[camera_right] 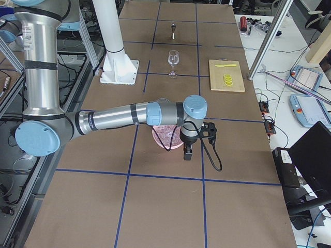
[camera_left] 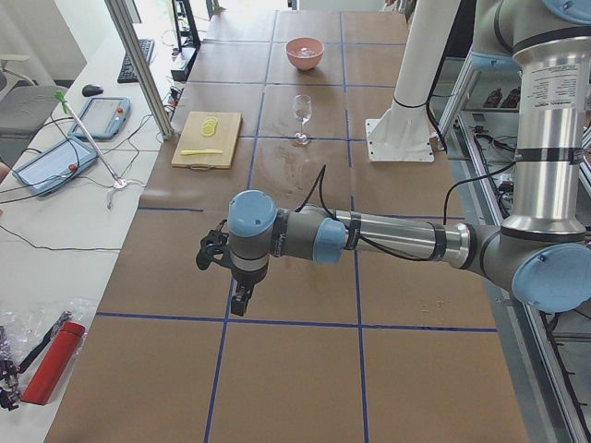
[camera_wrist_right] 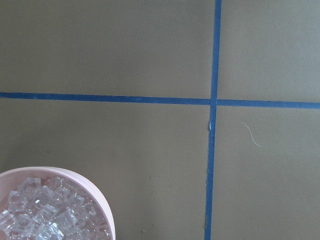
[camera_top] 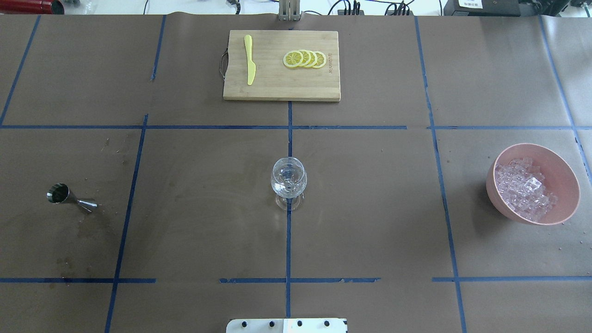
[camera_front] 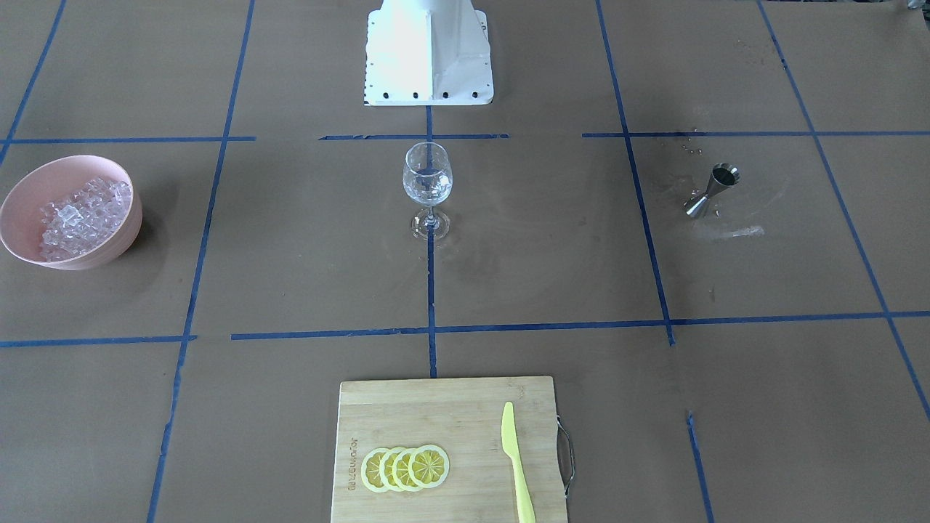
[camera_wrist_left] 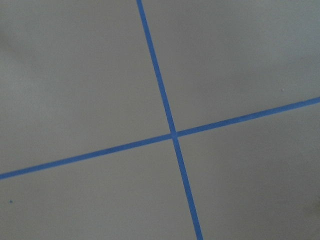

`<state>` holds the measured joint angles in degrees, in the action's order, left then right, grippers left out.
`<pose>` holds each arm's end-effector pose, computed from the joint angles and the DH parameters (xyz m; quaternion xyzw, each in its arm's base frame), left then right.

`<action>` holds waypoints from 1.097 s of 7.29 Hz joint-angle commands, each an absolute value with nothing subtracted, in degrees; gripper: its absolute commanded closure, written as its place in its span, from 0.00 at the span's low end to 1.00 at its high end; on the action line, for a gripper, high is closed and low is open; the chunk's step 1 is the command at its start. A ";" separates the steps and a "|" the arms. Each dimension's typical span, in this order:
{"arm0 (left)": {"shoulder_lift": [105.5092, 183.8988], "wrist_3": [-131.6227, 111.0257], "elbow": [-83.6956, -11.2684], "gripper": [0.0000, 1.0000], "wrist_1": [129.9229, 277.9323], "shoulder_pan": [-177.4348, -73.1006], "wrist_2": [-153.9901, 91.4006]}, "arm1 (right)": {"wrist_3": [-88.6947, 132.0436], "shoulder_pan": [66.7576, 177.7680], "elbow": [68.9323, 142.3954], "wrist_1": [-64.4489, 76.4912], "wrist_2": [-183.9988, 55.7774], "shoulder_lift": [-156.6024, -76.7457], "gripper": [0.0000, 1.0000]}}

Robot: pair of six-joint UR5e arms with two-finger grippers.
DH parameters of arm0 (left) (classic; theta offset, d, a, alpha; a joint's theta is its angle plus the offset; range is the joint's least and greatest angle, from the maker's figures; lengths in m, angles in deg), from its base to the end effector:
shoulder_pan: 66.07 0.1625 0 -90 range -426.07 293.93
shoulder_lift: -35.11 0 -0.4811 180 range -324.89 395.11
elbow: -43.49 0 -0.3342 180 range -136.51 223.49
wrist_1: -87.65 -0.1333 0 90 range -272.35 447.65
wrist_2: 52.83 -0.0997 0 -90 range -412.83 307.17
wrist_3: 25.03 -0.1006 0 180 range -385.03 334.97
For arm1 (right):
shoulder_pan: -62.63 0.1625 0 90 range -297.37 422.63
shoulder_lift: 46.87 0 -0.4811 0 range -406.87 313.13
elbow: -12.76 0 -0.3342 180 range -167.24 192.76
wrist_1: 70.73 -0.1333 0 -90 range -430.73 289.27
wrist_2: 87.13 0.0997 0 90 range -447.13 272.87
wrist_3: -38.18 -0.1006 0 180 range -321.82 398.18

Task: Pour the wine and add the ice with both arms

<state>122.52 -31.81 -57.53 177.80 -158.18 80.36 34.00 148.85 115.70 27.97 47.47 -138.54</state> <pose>-0.0798 -0.4157 0.6518 0.0978 0.3605 0.0653 0.9253 0.0351 -0.4198 0.6452 -0.0056 -0.3799 -0.0053 0.9250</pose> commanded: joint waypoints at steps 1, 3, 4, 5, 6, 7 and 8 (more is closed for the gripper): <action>122.21 -33.10 -60.04 0.00 176.23 -157.75 80.68 | 34.04 148.85 115.76 27.63 47.60 -141.07 0.00; 122.12 -33.03 -59.34 0.00 178.96 -157.57 80.77 | 34.04 148.85 116.03 27.62 47.60 -141.09 0.00; 122.03 -33.11 -59.26 0.00 179.23 -157.57 80.77 | 34.22 148.77 116.12 27.62 47.69 -141.09 0.00; 121.95 -32.94 -59.95 0.00 179.23 -157.65 81.46 | 34.05 148.76 115.94 27.71 47.69 -141.09 0.00; 122.12 -33.11 -59.96 0.00 180.71 -157.31 82.95 | 34.13 148.76 116.03 27.62 47.69 -141.17 0.00; 121.86 -33.03 -59.70 0.00 185.86 -157.13 83.05 | 34.22 148.76 116.12 27.62 47.60 -141.17 0.00; 121.60 -33.03 -59.61 0.00 186.52 -156.34 84.44 | 34.22 148.76 116.29 27.62 47.69 -141.17 0.00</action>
<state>121.86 -33.04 -59.73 184.12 -157.03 83.16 34.18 148.77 116.13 27.63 47.66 -141.16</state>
